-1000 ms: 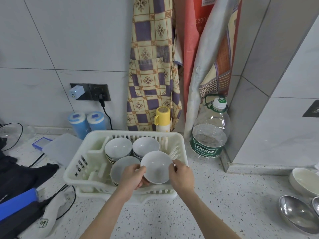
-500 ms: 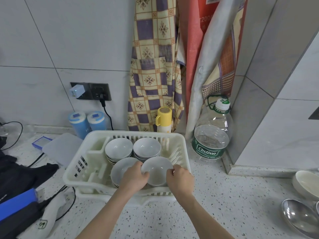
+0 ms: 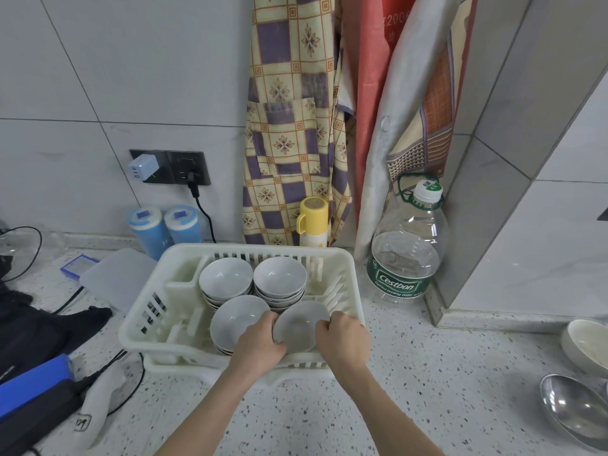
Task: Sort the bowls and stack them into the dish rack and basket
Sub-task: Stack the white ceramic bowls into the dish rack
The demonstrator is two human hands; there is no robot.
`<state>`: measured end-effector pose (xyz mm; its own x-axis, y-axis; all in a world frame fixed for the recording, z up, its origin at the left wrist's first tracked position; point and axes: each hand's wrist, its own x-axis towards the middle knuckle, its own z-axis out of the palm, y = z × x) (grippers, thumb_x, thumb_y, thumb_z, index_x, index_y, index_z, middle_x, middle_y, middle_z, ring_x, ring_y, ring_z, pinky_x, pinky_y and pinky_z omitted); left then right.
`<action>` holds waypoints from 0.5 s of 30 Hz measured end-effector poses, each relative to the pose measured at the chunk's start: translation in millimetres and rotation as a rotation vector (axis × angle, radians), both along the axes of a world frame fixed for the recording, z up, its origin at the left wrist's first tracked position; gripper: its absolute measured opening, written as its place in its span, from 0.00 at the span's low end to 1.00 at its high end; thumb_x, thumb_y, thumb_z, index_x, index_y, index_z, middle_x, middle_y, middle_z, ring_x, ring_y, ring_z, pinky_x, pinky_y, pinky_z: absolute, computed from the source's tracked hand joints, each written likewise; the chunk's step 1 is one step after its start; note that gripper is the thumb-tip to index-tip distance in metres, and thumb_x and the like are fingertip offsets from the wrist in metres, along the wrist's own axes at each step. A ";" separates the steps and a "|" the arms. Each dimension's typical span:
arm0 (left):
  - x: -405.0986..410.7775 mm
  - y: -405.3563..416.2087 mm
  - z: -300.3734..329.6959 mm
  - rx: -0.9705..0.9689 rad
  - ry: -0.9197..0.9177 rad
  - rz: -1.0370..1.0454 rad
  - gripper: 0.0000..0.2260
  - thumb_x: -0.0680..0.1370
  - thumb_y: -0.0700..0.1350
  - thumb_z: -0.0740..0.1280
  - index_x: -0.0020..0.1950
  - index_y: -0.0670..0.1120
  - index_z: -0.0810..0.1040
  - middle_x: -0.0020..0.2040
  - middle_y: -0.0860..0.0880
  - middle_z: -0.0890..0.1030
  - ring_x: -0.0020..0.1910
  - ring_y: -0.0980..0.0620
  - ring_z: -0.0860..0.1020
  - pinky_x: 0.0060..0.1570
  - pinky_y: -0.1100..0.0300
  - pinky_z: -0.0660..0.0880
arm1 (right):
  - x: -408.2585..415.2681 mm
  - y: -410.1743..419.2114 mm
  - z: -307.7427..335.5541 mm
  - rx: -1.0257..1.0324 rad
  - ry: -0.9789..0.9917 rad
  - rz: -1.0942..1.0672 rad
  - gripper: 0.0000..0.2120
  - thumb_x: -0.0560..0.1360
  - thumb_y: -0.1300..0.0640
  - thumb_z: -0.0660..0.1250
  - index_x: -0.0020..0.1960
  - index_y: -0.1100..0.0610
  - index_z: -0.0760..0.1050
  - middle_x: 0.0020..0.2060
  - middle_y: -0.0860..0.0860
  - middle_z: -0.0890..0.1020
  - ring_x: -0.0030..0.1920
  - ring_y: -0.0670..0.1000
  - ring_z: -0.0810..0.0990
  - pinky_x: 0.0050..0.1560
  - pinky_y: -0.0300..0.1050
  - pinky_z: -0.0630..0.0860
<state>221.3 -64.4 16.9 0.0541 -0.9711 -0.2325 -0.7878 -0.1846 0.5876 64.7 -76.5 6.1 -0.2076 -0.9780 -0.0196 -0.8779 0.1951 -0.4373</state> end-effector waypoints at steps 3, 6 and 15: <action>-1.6 1.2 -0.6 -0.012 -0.023 0.003 0.21 0.74 0.46 0.68 0.67 0.50 0.71 0.47 0.50 0.79 0.52 0.46 0.79 0.45 0.57 0.72 | -0.5 -1.0 0.4 0.047 0.053 0.020 0.15 0.74 0.58 0.57 0.30 0.54 0.59 0.25 0.46 0.65 0.26 0.48 0.66 0.26 0.40 0.58; -4.0 2.6 -2.0 -0.005 -0.035 0.002 0.23 0.75 0.46 0.68 0.70 0.49 0.70 0.51 0.47 0.82 0.53 0.46 0.80 0.50 0.56 0.74 | -0.5 -3.8 1.4 0.103 0.102 0.048 0.10 0.76 0.59 0.56 0.36 0.56 0.68 0.28 0.47 0.68 0.34 0.52 0.73 0.34 0.40 0.65; -4.4 6.4 2.4 0.024 0.027 0.017 0.19 0.76 0.43 0.67 0.68 0.48 0.72 0.40 0.51 0.80 0.33 0.51 0.82 0.40 0.59 0.78 | -0.2 -12.1 4.8 0.271 0.238 0.152 0.14 0.78 0.59 0.56 0.59 0.58 0.76 0.54 0.53 0.81 0.55 0.54 0.80 0.46 0.47 0.78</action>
